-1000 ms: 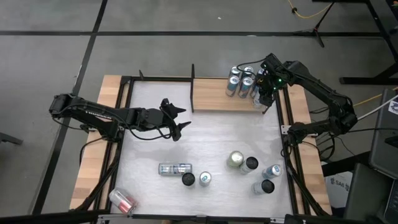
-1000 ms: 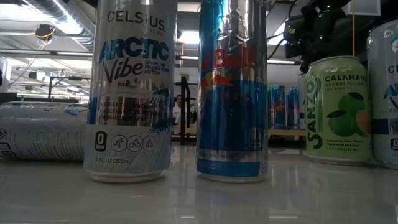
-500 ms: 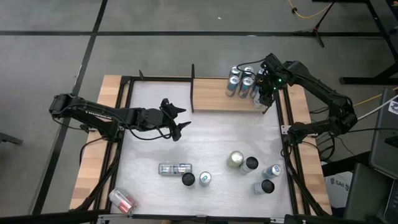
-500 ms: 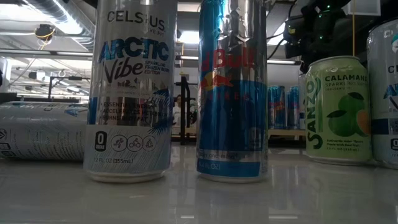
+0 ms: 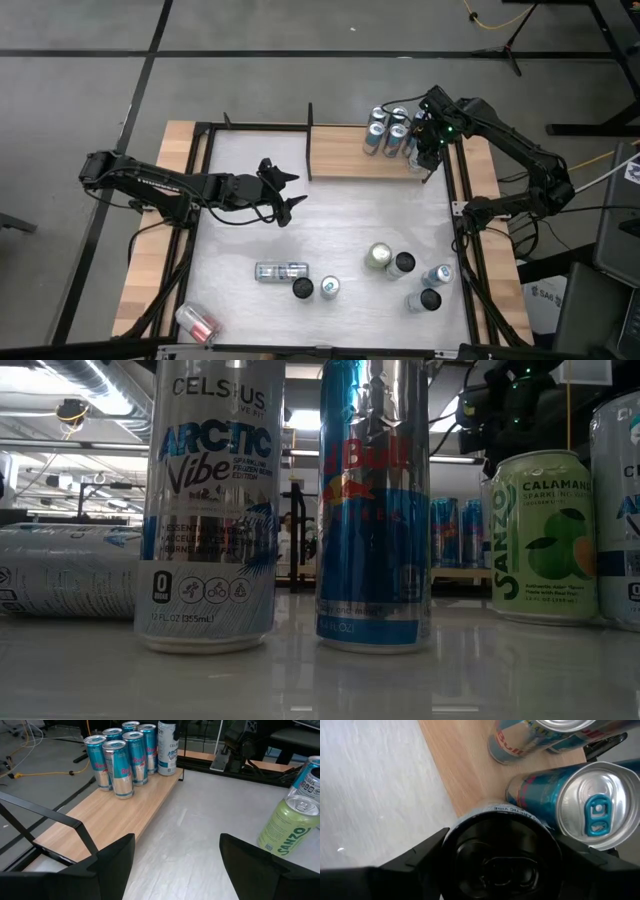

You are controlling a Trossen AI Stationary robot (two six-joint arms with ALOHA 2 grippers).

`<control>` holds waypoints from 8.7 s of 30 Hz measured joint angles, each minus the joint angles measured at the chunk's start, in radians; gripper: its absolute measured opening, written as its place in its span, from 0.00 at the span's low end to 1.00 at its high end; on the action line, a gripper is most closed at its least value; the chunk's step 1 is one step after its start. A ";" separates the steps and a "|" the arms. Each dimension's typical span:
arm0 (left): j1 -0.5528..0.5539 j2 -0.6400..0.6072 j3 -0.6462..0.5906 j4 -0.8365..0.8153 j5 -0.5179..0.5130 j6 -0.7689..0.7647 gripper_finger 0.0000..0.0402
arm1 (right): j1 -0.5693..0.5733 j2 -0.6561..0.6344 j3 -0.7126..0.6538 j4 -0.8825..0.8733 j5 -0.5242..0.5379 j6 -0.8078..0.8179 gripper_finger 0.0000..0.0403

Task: Place canned beverage on shelf
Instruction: Put the white-blue soda can on the shelf, then put the white-blue soda can on the shelf aligned with the other white-blue soda can

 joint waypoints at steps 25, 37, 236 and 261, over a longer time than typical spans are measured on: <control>0.000 0.000 0.000 0.000 0.000 0.000 0.70 | 0.000 0.000 0.000 0.001 -0.001 -0.001 0.74; 0.000 0.000 0.000 0.000 0.000 0.000 0.70 | 0.000 0.000 0.000 0.005 -0.001 0.000 0.92; 0.000 0.000 0.000 0.000 0.034 -0.003 0.70 | 0.807 0.224 0.422 -0.339 0.248 0.428 0.63; 0.000 0.000 0.000 0.000 0.034 -0.011 0.70 | 0.312 0.157 0.328 -0.082 0.105 0.047 0.63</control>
